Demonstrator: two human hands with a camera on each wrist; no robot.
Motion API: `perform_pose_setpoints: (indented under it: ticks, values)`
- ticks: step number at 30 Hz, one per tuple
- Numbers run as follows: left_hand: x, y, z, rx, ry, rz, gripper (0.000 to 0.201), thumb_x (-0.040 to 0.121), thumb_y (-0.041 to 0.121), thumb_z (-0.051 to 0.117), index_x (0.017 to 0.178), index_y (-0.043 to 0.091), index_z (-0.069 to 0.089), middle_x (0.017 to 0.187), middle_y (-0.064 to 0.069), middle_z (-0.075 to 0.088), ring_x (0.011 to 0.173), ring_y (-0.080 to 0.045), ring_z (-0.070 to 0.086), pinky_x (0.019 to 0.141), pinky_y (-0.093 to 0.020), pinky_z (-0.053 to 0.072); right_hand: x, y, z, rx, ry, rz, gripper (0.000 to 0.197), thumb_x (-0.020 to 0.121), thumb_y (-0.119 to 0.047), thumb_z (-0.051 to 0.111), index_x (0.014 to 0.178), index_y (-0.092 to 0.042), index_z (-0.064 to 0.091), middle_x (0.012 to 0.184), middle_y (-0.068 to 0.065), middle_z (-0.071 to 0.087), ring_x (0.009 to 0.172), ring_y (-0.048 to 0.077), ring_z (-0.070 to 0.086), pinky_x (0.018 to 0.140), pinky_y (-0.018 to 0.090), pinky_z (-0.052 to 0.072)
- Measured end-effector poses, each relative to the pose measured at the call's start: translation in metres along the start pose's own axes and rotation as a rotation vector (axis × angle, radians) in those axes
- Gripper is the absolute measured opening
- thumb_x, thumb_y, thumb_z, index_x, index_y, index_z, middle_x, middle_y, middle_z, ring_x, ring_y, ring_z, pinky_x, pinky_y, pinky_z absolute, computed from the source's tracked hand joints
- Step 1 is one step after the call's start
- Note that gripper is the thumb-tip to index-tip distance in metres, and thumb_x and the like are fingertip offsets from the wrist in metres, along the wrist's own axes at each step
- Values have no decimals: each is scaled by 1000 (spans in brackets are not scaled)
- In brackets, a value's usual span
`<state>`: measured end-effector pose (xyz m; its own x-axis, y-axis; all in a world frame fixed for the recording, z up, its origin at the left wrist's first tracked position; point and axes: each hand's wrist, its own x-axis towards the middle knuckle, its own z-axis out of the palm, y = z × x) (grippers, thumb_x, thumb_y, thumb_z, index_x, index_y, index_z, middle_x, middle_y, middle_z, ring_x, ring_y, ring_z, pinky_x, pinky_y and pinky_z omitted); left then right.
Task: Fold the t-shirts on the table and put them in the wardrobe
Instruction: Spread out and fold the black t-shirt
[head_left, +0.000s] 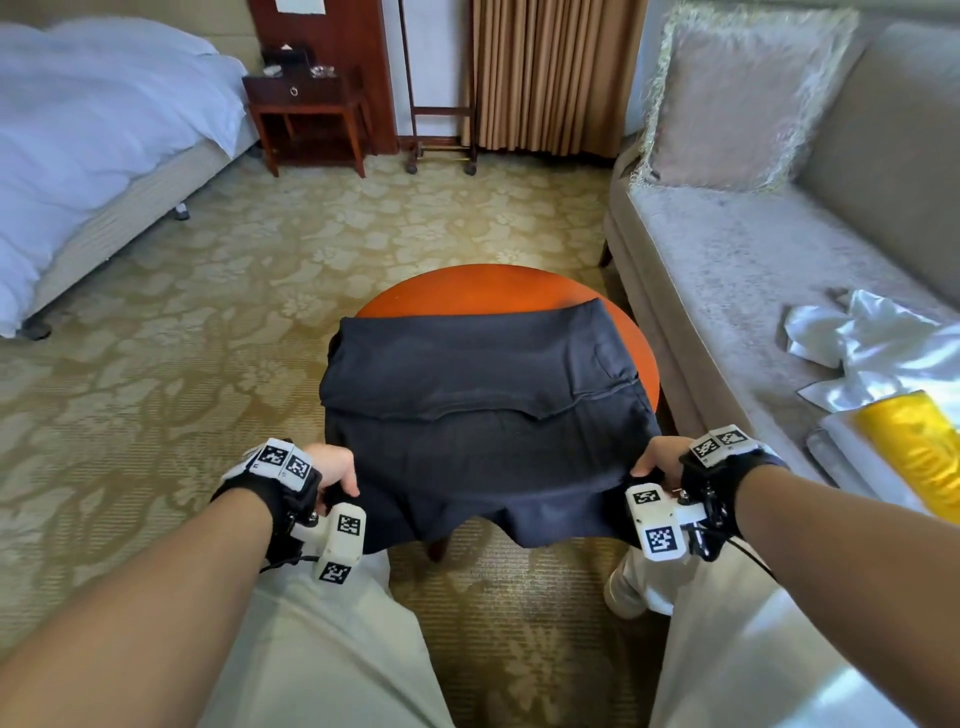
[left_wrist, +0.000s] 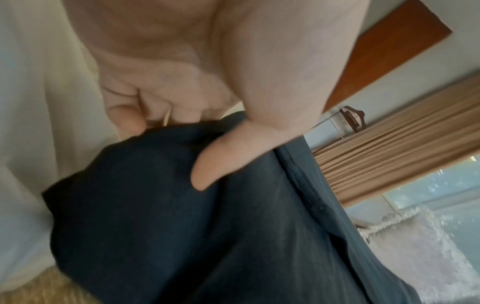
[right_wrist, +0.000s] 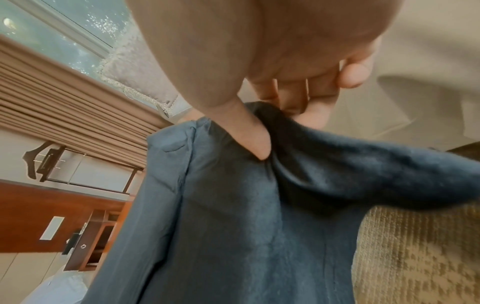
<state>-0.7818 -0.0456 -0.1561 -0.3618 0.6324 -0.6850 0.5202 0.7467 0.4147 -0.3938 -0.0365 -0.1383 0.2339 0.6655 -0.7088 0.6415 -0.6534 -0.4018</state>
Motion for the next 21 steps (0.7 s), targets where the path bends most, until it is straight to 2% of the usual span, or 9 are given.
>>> perform_pose_setpoints:
  ticks: [2, 5, 9, 12, 15, 17, 18, 19, 21]
  values:
    - [-11, 2, -4, 148, 24, 49, 11, 91, 4, 60, 89, -7, 58, 88, -22, 62, 72, -36, 63, 56, -33, 44, -2, 0, -6, -53, 10, -29, 32, 92, -7, 56, 60, -4, 60, 49, 8, 59, 50, 22, 53, 52, 27, 39]
    - [-14, 0, -8, 265, 89, 114, 36, 100, 19, 53, 127, -4, 55, 132, -18, 58, 120, -31, 56, 82, -29, 46, -5, 3, -13, -107, 27, -72, 39, 94, -12, 55, 57, -2, 59, 48, 11, 59, 41, 23, 52, 50, 28, 38]
    - [-5, -9, -9, 0, 141, 142, 35, 92, 1, 59, 126, -8, 54, 117, -25, 62, 81, -30, 62, 54, -28, 53, -15, -4, -12, -175, 114, -77, 36, 101, -25, 46, 118, 3, 60, 117, 19, 64, 108, 35, 63, 93, 40, 47]
    - [4, -14, -13, -8, 199, 190, 29, 90, 14, 66, 115, -2, 64, 105, -18, 67, 85, -32, 65, 72, -41, 57, -37, -10, -11, -301, 233, -148, 44, 107, -28, 26, 136, -2, 47, 139, 17, 51, 127, 31, 50, 103, 33, 36]
    - [28, -21, -17, 6, 250, 203, 44, 87, 27, 71, 120, 0, 65, 121, -17, 66, 108, -35, 63, 96, -42, 50, -43, -10, -14, -278, 215, -157, 40, 105, -22, 37, 138, -1, 45, 141, 19, 49, 129, 32, 49, 101, 33, 38]
    - [14, -18, -19, 4, 281, 181, 54, 85, 33, 74, 125, -1, 62, 127, -18, 63, 113, -36, 61, 99, -42, 48, -40, -8, -18, -90, 165, -167, 37, 99, -20, 51, 125, 5, 54, 123, 22, 62, 113, 31, 61, 89, 32, 48]
    - [3, -17, -20, 9, 280, 158, 60, 83, 36, 75, 126, -3, 59, 128, -19, 61, 113, -37, 60, 98, -41, 48, -39, -8, -20, 12, 122, -134, 28, 98, -19, 53, 110, 6, 58, 96, 23, 71, 87, 29, 71, 70, 28, 54]
    - [-13, -15, -23, 12, 258, 135, 65, 82, 39, 76, 127, -3, 57, 128, -19, 60, 112, -37, 59, 96, -40, 48, -45, -10, -22, 97, 74, -87, 23, 99, -18, 53, 93, 5, 55, 63, 20, 67, 52, 26, 68, 45, 22, 51]
    - [-32, -12, -28, -21, 191, 97, 67, 78, 42, 79, 124, 0, 55, 121, -16, 61, 100, -33, 60, 84, -37, 48, -49, -12, -25, 200, 28, -44, 25, 99, -14, 50, 80, 2, 46, 35, 11, 49, 21, 20, 44, 28, 14, 35]
